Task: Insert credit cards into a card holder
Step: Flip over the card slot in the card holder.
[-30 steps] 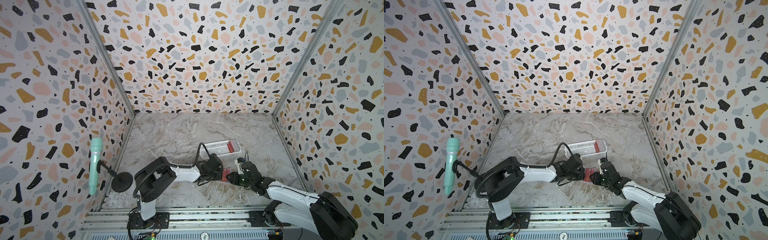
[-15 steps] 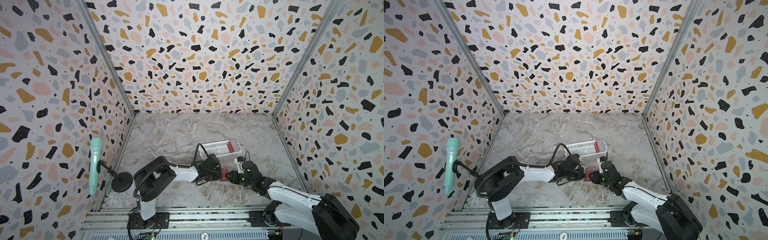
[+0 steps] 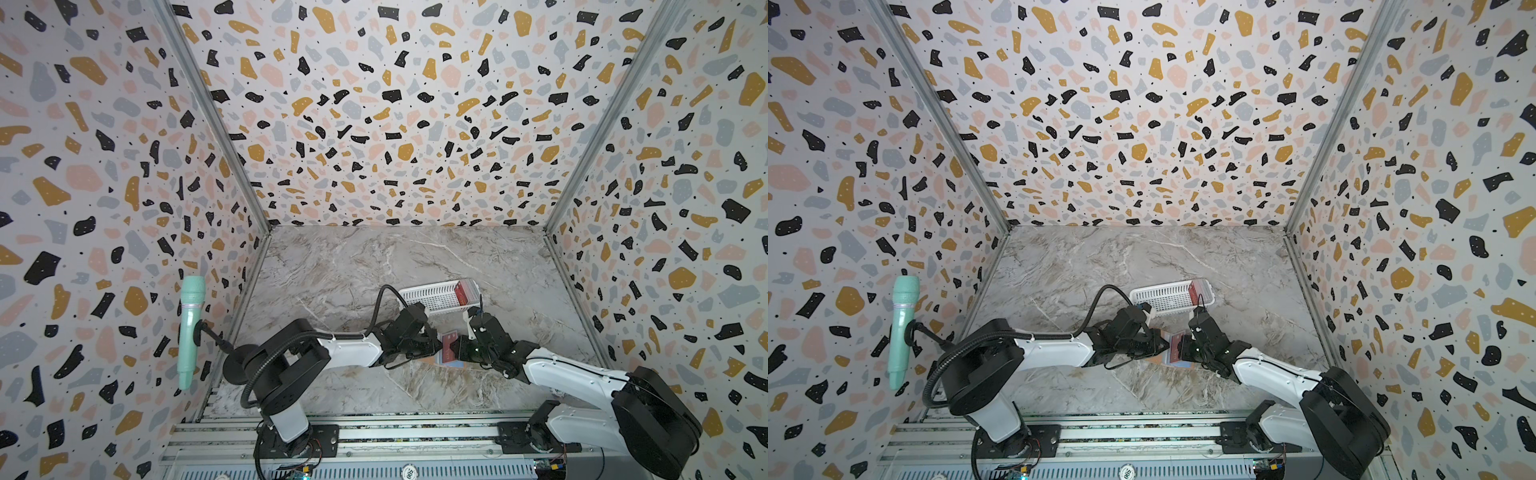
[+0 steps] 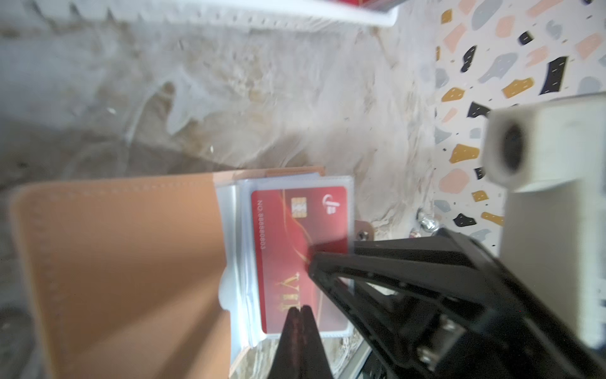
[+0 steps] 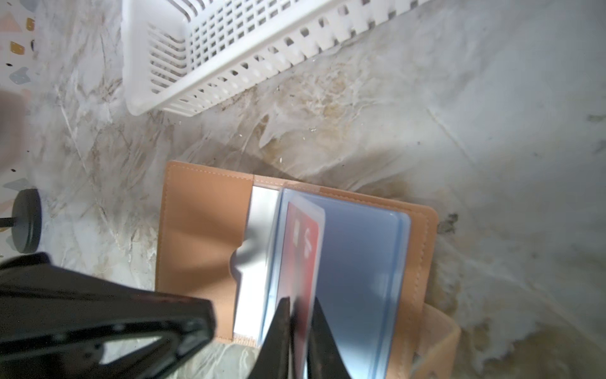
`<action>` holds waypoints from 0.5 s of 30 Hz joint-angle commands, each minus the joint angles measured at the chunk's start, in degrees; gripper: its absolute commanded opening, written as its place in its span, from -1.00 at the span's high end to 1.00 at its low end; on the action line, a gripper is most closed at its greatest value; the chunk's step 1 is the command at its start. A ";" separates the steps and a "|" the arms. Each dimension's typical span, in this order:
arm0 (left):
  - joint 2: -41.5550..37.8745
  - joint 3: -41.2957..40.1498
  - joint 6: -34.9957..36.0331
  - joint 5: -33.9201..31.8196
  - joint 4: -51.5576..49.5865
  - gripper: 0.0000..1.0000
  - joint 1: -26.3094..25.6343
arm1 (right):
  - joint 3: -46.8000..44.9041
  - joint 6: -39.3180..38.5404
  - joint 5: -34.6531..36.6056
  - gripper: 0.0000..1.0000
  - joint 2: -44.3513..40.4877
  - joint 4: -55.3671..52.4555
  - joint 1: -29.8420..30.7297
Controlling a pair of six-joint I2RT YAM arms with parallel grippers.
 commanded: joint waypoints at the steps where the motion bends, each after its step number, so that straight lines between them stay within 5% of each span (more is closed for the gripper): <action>1: -3.56 -1.79 0.74 0.04 1.16 0.94 1.94 | 4.07 -1.60 4.92 0.73 1.11 -6.48 1.33; 6: -8.14 -4.13 1.26 -1.67 0.95 0.90 4.85 | 7.62 -3.01 7.59 0.72 3.74 -9.31 3.98; 15: -12.62 -7.85 1.93 -2.29 0.39 0.88 8.85 | 12.70 -2.67 8.29 0.37 8.73 -8.57 8.27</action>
